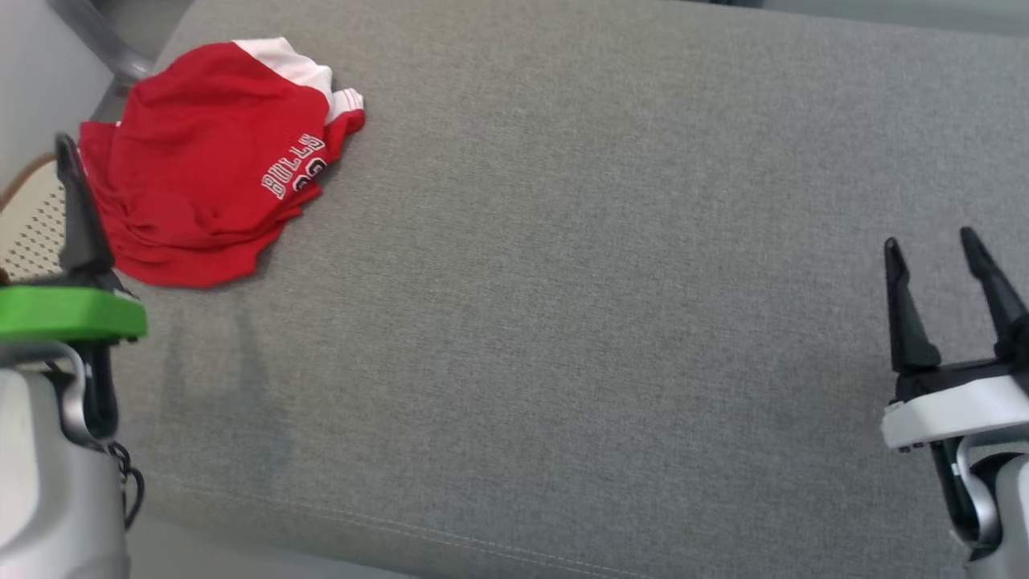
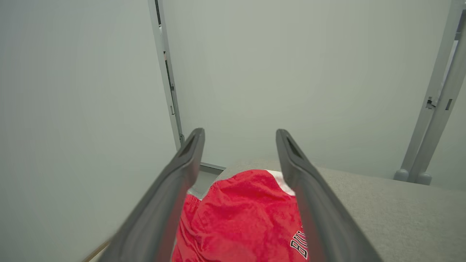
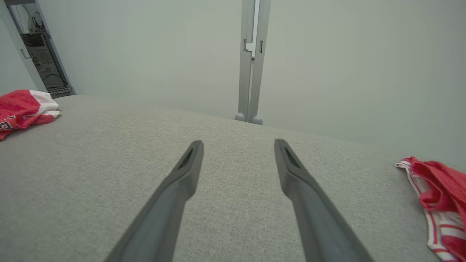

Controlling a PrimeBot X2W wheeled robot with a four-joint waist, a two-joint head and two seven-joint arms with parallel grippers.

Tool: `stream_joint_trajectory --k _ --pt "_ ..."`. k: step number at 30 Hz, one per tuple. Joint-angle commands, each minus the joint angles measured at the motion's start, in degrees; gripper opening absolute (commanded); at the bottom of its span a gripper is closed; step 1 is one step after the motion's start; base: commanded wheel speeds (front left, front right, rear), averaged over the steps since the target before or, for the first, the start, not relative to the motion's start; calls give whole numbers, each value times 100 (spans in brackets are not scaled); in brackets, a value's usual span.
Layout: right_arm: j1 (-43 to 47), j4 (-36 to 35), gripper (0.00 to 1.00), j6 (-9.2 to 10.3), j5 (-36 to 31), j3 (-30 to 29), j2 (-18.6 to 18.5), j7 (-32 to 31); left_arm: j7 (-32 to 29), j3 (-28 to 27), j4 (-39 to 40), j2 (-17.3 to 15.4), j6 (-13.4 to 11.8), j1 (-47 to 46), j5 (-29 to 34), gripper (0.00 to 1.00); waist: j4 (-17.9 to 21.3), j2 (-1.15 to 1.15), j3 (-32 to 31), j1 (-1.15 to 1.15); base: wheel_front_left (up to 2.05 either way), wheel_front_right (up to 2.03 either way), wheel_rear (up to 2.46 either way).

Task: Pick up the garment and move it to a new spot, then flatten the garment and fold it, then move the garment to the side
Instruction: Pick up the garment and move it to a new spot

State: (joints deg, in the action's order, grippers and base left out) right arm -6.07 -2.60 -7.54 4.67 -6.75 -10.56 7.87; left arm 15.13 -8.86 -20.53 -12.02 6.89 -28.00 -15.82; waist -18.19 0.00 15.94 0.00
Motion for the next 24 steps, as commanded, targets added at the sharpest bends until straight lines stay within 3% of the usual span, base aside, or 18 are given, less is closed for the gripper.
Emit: stream_joint_trajectory --k 1,12,24 --pt "-79 -143 100 12 -66 -84 -55 -51 -1 2 -97 -113 19 -305 -47 100 618 0 806 0 0 0 0" --pt "92 -1314 100 12 -200 -871 -190 -464 -56 208 -1481 -684 61 -2158 -455 100 1034 0 1871 0 0 0 0" --pt "10 -1806 100 12 -145 -1037 -278 -717 -793 1050 -3329 -883 57 -3053 -1160 100 1065 0 2252 0 0 0 0"
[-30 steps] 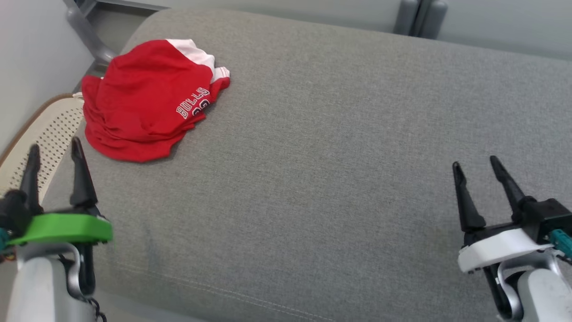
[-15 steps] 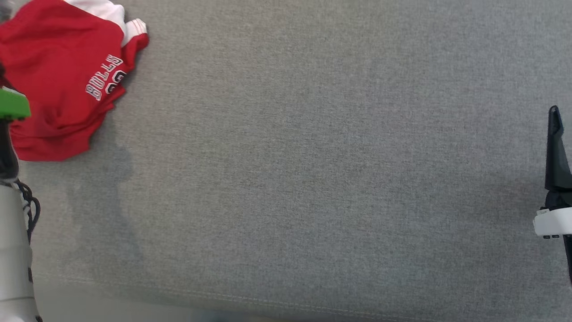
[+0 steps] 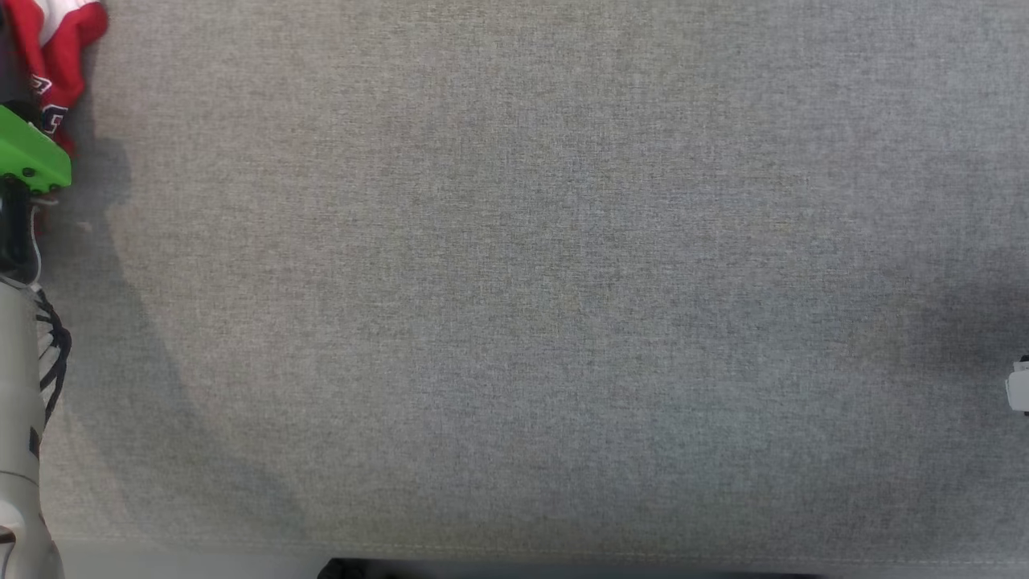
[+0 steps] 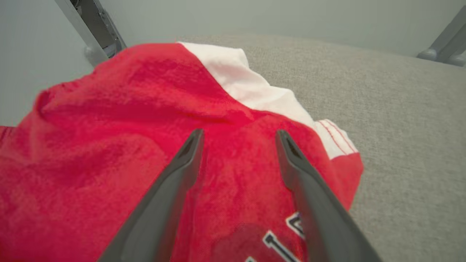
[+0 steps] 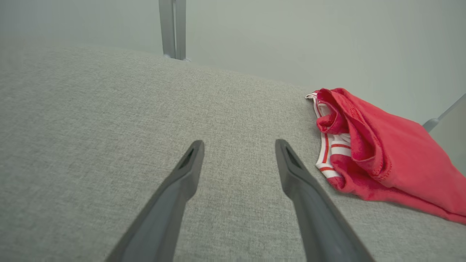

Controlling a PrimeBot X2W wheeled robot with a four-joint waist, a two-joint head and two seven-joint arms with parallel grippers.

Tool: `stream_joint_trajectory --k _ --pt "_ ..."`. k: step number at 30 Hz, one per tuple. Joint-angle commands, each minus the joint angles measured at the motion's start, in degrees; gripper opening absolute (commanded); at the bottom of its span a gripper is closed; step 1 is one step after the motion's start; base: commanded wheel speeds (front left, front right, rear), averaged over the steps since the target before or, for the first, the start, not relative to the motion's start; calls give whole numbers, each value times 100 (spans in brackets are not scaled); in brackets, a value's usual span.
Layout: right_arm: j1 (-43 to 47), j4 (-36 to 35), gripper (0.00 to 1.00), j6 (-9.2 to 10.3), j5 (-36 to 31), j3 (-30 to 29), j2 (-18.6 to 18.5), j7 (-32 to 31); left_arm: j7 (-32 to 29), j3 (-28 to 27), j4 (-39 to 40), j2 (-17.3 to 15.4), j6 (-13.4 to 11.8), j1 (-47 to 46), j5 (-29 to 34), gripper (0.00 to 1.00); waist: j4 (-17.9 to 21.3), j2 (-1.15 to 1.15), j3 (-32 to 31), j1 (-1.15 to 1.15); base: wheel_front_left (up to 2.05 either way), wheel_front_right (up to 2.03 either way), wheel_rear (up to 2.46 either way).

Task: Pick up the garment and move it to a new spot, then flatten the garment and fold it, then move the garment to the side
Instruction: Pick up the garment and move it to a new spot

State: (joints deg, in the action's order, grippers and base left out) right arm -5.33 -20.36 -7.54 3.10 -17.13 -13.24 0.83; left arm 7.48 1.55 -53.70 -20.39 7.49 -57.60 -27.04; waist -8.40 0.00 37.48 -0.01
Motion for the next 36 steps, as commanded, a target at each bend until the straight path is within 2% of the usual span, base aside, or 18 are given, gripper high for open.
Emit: stream_joint_trajectory --k 1,6,8,10,16,26,30,36 --pt "-64 -39 100 12 11 3 -12 -25 -155 80 -118 -45 -3 -105 -96 100 87 0 101 1 0 0 0" --pt "-85 -57 100 12 3 9 -16 -51 -722 384 -485 -77 -2 -178 -534 100 98 0 66 1 0 0 0" --pt "-81 -37 100 12 1 20 -11 -57 -962 503 -589 -72 -2 -189 -704 0 100 0 34 1 0 0 0" --pt "-100 -8 100 12 14 50 2 -48 -1111 640 -628 -115 -2 -178 -774 0 108 0 -6 1 0 0 0" --pt "-149 148 100 12 28 145 85 29 -851 837 -634 -322 -6 -137 -1025 0 163 0 -234 1 0 0 0" --pt "-214 714 100 12 100 403 323 362 -58 1157 -420 -770 -5 -381 -1138 0 338 0 -877 1 0 0 0" --pt "-213 1006 100 12 141 491 455 545 242 1352 -174 -926 -5 -560 -1014 0 454 0 -1211 1 0 0 0" --pt "-198 1404 100 12 187 570 643 819 415 1658 456 -961 -41 -839 -678 0 704 0 -1610 1 0 0 0"
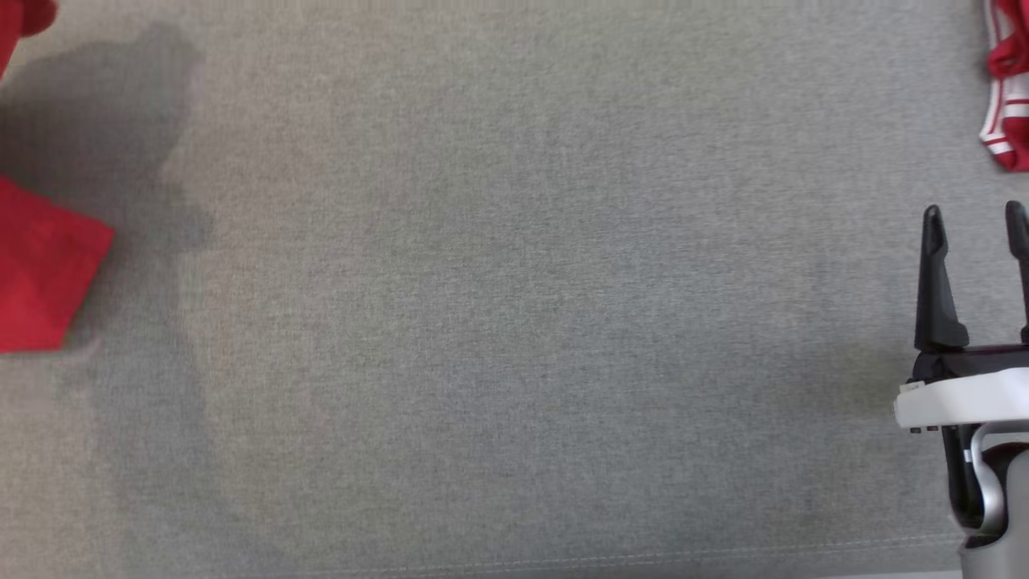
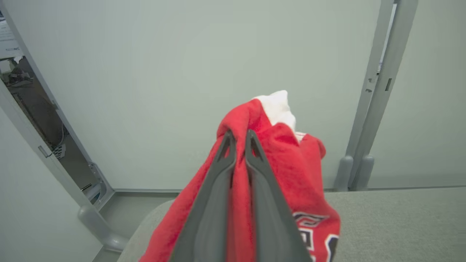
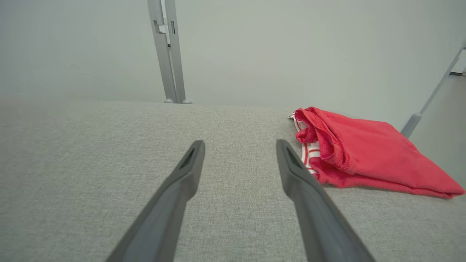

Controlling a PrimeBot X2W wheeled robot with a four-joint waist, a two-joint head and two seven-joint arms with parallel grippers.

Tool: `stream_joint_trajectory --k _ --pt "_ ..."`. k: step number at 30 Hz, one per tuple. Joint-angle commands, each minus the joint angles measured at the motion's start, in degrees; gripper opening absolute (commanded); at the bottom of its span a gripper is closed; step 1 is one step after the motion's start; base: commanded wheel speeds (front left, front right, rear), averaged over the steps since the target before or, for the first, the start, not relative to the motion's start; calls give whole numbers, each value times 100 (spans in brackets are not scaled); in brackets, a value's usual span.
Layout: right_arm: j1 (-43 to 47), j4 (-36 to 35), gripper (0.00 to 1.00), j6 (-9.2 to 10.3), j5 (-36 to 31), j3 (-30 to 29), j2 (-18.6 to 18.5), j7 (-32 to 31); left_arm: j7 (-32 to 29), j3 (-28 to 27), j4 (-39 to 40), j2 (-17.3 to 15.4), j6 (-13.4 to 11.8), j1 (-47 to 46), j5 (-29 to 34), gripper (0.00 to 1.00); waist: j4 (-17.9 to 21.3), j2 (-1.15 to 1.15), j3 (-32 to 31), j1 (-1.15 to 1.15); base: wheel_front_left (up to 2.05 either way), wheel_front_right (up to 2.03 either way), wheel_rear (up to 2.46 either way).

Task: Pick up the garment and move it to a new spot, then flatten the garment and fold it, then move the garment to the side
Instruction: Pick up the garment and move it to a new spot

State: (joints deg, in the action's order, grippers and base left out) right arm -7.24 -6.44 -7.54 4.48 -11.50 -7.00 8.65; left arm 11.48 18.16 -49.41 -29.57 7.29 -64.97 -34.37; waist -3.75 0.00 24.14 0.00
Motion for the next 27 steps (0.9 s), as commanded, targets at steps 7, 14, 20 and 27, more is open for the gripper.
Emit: stream_joint_trajectory --k 7,14,20,27 --pt "22 487 100 12 109 72 217 331 -342 315 1281 -34 -183 -289 328 0 781 0 -648 0 0 0 0" --pt "14 853 100 12 198 130 344 531 -1028 616 2695 190 -399 -334 398 0 1475 0 -813 0 0 0 0" --pt "-21 1049 100 12 261 204 386 613 -1365 962 3320 500 -496 -109 438 0 1958 0 -820 0 0 0 0" --pt "29 1168 100 12 307 177 405 655 -1278 1401 3343 911 -557 703 320 0 2128 0 -816 0 0 0 0"
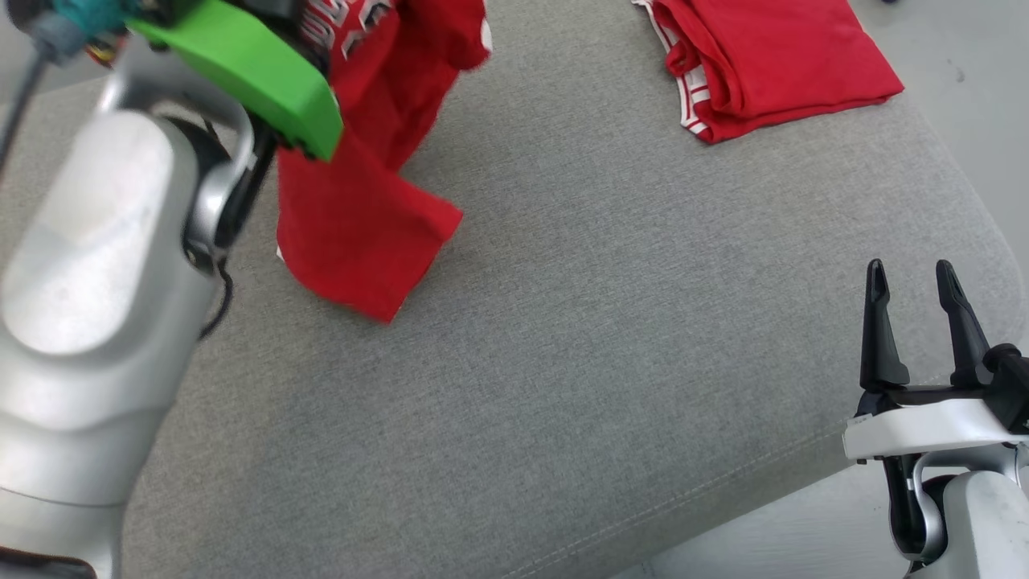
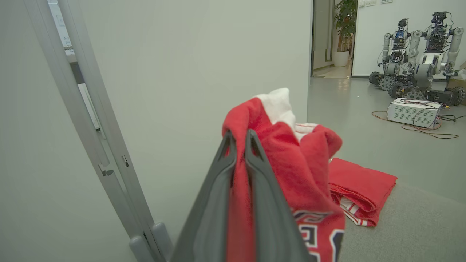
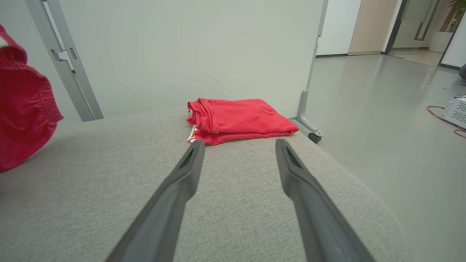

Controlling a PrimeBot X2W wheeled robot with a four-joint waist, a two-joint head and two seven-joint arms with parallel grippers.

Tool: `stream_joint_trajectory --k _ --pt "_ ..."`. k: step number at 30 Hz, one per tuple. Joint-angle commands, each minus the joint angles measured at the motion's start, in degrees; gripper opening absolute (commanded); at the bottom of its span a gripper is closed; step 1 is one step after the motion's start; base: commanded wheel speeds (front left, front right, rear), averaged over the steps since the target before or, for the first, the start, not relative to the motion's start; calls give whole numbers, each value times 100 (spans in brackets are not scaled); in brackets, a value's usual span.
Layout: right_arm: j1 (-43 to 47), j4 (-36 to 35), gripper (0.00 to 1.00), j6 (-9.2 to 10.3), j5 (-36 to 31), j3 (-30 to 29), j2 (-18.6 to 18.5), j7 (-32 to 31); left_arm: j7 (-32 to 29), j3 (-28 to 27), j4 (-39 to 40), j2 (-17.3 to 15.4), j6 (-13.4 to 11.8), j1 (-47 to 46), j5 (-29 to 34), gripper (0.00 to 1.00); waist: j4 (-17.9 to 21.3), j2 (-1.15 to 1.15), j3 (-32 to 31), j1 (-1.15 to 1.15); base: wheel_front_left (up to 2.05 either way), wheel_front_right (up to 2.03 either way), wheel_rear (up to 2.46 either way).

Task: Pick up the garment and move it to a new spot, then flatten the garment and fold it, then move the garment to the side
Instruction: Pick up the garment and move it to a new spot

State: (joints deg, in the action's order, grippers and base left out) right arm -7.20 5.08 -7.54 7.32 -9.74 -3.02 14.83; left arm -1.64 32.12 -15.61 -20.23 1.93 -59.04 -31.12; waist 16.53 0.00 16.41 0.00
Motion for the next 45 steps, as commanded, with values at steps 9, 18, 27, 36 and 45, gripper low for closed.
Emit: stream_joint_trajectory --k 9,18,27,36,45 --pt "35 67 100 12 87 45 10 37 457 600 -526 474 -46 1805 -254 0 -95 0 -116 0 0 0 0" --pt "68 144 100 12 157 141 10 36 889 1018 -871 958 -102 2733 -263 82 -393 0 -222 0 0 0 0" --pt "135 228 100 12 74 99 9 37 1464 824 -835 1039 -209 2702 -241 100 -679 0 -560 0 0 0 0" --pt "313 229 100 12 48 135 9 37 1686 86 -402 703 -511 3147 -187 100 -1039 0 -859 0 0 0 0" --pt "415 215 100 12 -48 104 -1 37 1679 -1029 334 526 -598 3941 207 100 -1452 0 -1095 0 0 0 0"
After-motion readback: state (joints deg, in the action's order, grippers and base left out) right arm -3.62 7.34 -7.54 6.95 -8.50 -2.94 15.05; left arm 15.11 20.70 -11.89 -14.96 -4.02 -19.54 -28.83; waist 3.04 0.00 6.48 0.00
